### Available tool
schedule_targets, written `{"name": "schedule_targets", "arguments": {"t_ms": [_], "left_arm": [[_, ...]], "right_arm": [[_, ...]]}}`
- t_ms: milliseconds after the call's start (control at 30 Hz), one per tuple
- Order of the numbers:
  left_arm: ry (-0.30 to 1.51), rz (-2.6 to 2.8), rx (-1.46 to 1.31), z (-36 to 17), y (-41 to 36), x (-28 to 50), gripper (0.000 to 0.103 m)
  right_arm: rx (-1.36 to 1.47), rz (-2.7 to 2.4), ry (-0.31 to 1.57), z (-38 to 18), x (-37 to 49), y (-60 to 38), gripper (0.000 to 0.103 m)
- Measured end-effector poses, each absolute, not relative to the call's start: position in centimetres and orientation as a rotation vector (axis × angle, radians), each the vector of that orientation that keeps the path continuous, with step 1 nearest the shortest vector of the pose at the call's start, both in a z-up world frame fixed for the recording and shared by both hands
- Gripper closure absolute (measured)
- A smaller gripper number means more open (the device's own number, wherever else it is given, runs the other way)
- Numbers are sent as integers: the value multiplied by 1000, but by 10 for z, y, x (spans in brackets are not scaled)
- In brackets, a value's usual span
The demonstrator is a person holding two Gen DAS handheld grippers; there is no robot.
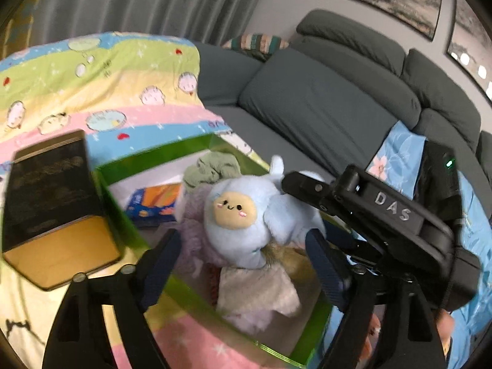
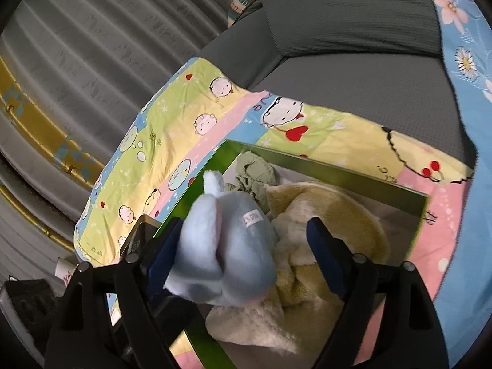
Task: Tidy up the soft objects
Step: 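Lower the plush elephant into the white box and open the right gripper, then withdraw the right gripper from the box back over the sheet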
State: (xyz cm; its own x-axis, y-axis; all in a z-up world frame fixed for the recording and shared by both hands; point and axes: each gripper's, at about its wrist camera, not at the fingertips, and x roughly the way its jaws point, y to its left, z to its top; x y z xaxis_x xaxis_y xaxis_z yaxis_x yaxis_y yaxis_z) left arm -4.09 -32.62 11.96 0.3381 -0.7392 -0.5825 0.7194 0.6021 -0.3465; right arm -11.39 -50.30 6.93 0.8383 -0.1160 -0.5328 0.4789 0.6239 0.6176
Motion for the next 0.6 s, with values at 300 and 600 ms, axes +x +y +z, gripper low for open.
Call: {"name": "schedule_targets", "arguments": {"t_ms": [300,600], "left_arm": [[681,-902,-80,159,-248,-57,7],[619,-777,-107,171,-164,-69,7]], "right_arm": [[759,-408,418,94,-136,-475,7],[570,-508,402,125,-150,-435,1]]}}
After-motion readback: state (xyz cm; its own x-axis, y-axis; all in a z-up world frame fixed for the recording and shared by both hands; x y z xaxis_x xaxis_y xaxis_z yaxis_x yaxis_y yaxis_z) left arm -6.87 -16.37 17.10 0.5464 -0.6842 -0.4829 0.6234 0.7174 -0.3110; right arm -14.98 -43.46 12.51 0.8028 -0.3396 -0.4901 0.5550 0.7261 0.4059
